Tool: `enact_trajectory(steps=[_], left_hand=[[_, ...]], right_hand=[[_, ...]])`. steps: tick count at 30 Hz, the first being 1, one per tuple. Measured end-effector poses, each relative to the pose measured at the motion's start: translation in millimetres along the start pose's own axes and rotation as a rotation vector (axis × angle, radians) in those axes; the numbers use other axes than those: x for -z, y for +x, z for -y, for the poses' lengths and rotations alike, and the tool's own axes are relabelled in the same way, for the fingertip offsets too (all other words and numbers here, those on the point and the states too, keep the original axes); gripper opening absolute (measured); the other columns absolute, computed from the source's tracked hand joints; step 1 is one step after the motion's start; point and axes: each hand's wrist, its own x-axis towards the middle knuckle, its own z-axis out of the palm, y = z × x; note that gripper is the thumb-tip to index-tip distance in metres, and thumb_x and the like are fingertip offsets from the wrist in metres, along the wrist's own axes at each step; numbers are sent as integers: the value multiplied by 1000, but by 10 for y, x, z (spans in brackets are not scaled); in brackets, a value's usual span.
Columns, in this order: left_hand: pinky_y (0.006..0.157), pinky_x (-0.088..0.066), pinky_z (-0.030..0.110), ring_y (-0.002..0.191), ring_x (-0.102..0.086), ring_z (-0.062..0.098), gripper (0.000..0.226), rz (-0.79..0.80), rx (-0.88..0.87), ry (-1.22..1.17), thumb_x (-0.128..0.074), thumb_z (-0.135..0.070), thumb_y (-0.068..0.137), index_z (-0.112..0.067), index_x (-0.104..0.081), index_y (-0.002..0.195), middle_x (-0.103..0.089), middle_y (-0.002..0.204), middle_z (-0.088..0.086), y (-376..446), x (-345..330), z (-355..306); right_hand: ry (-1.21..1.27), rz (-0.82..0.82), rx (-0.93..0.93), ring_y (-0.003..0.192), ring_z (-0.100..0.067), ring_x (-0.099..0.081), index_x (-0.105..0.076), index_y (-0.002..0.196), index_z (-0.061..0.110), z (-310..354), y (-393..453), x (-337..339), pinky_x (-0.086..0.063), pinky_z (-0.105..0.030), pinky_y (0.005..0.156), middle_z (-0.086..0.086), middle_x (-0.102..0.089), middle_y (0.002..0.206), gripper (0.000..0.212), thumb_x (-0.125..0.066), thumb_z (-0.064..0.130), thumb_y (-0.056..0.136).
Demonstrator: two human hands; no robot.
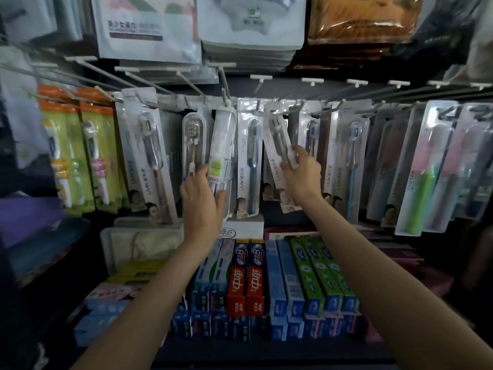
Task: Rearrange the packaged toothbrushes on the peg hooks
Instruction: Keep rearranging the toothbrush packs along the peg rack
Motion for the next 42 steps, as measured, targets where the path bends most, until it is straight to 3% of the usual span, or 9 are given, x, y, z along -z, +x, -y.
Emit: enact_trajectory(steps=[9, 15, 19, 22, 27, 31, 36, 40, 42], left_hand=[[89, -24, 23, 113, -37, 26, 53, -3, -14, 23, -57, -17, 89, -5, -36, 136, -44, 124, 17, 11, 49, 56], [90, -24, 23, 116, -36, 27, 53, 8, -1, -2, -58, -16, 88, -3, -35, 135, -43, 126, 17, -4, -5, 10], [89, -25, 22, 116, -36, 26, 54, 2, 6, 12, -58, -18, 88, -5, -35, 135, -43, 127, 17, -3, 2, 27], [88, -26, 24, 114, -39, 28, 54, -7, 1, 46, -59, -18, 88, -4, -36, 135, -44, 125, 18, 11, 24, 54], [87, -26, 24, 113, -39, 29, 55, -2, 4, 64, -60, -18, 87, -5, -36, 135, -45, 125, 18, 5, 34, 49], [88, -29, 27, 114, -39, 30, 54, -2, -15, 74, -59, -17, 88, -6, -36, 136, -45, 124, 19, -1, 81, 70], [89, -28, 26, 115, -37, 29, 52, -13, -17, 85, -57, -17, 89, -6, -36, 136, -43, 126, 19, 6, 91, 106], [88, -26, 23, 114, -38, 29, 51, -14, -1, 41, -58, -16, 88, -5, -37, 134, -43, 126, 19, -16, 16, 65], [88, -25, 22, 114, -37, 29, 51, -18, 5, 15, -58, -16, 88, -4, -38, 134, -43, 125, 19, -26, -6, 41]], right_hand=[[-11, -134, 0, 102, -24, -60, -43, 136, 9, -206, -18, 8, -44, -24, 80, -14, -60, 121, 44, -52, 13, 93], [70, -87, -59, 83, -22, -61, -43, 134, 8, -214, -2, -14, -45, -20, 64, -7, -62, 105, 42, -53, 13, 93], [-3, 13, -78, 103, -22, -53, -40, 132, 5, -155, -1, -92, -40, -23, 80, -14, -47, 125, 44, -55, 13, 91], [29, -73, 73, 110, -18, -46, -37, 134, 4, -53, -85, -132, -33, -17, 88, -12, -39, 130, 51, -58, 16, 90], [233, 286, -71, 109, -21, -54, -41, 130, 6, 74, -228, -402, -47, -30, 90, -10, -56, 120, 64, -69, 32, 80], [280, 170, -117, 90, -21, -63, -51, 115, 4, -6, -289, -376, -56, -26, 73, -5, -62, 99, 31, -61, 13, 87], [162, -54, 50, 69, 0, -56, -45, 121, 10, -183, -317, 61, -50, -12, 57, 3, -57, 95, 35, -57, 5, 89], [13, -107, 207, 79, -16, -59, -46, 121, 9, -289, -299, 165, -54, -35, 68, -7, -62, 103, 34, -56, 4, 89], [6, -83, 224, 73, -15, -57, -46, 122, 8, -303, -310, 154, -52, -28, 64, -8, -62, 98, 35, -56, 3, 89]])
